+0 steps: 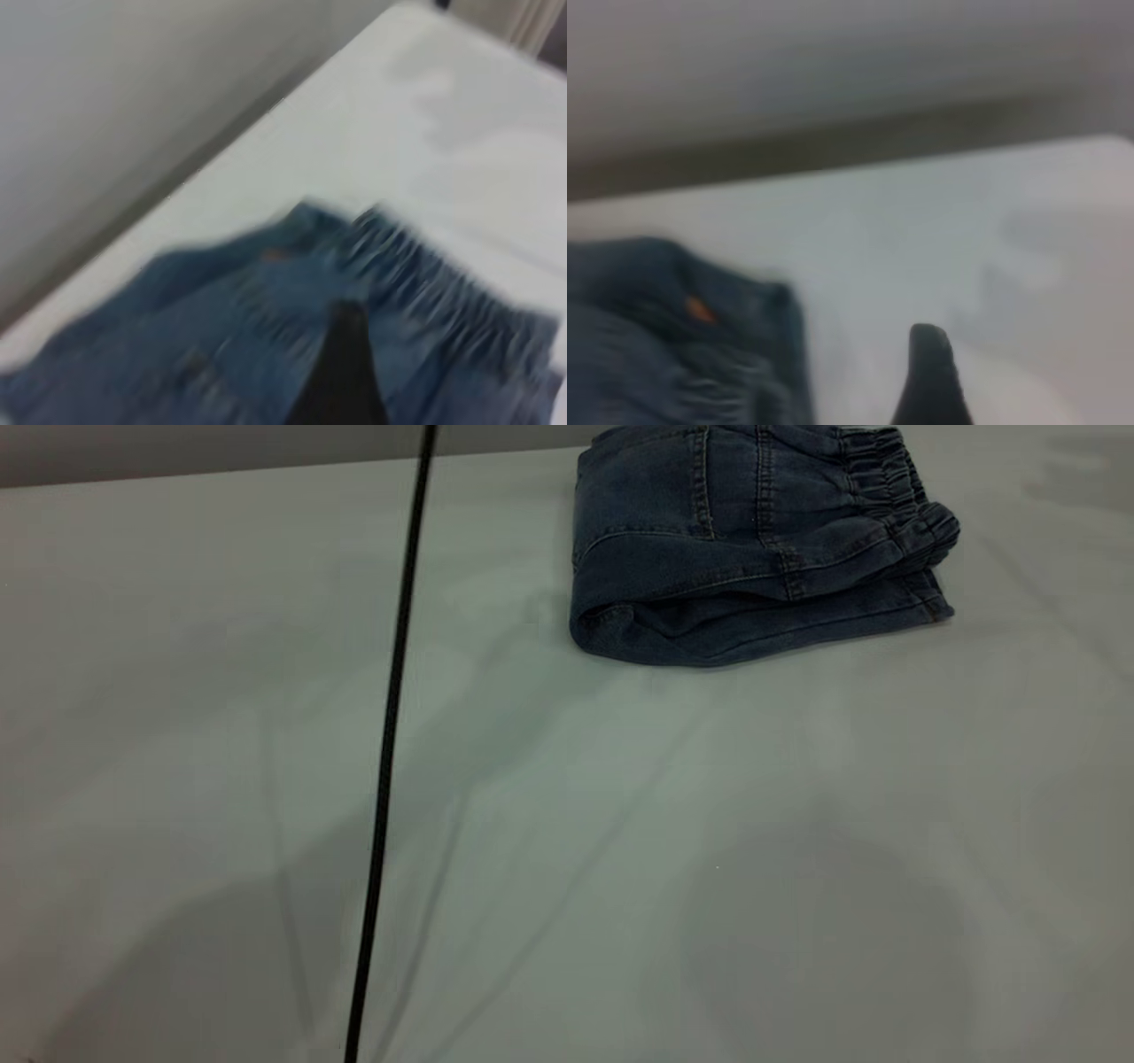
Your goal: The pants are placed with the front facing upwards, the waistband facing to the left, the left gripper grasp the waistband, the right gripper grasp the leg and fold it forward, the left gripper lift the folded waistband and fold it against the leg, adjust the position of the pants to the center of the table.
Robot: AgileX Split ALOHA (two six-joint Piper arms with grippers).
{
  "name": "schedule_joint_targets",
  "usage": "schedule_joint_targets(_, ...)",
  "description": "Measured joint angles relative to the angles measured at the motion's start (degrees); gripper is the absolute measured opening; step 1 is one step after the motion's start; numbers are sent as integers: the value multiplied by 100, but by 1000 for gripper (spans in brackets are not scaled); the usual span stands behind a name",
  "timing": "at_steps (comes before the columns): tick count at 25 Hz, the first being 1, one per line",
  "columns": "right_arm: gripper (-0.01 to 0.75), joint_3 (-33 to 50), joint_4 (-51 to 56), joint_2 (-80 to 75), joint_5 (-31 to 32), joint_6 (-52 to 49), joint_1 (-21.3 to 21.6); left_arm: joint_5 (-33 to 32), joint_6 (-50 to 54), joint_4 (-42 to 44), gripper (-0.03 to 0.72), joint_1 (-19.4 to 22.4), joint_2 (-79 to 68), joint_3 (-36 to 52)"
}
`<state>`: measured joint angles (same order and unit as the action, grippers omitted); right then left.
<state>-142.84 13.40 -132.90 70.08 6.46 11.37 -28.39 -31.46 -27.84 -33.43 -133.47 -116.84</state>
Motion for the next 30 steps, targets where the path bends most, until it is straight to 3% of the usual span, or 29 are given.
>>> schedule_joint_targets(8, 437, 0, 617, 1191, 5, 14, -21, -178, 1016, 1123, 561, 192, -207, -49)
schedule_joint_targets(15, 437, 6, 935, 1710, 7, 22, -57, -2, 1037, 1135, 561, 187, -779, -49)
schedule_joint_targets(25, 437, 17, 1214, 1698, -4, 29, -57, 931, 922, 1123, 561, 44, -1473, -54)
schedule_joint_targets(30, 437, 17, 1231, 1698, -4, 67, -57, 917, 922, 1129, 561, 13, -1680, -54)
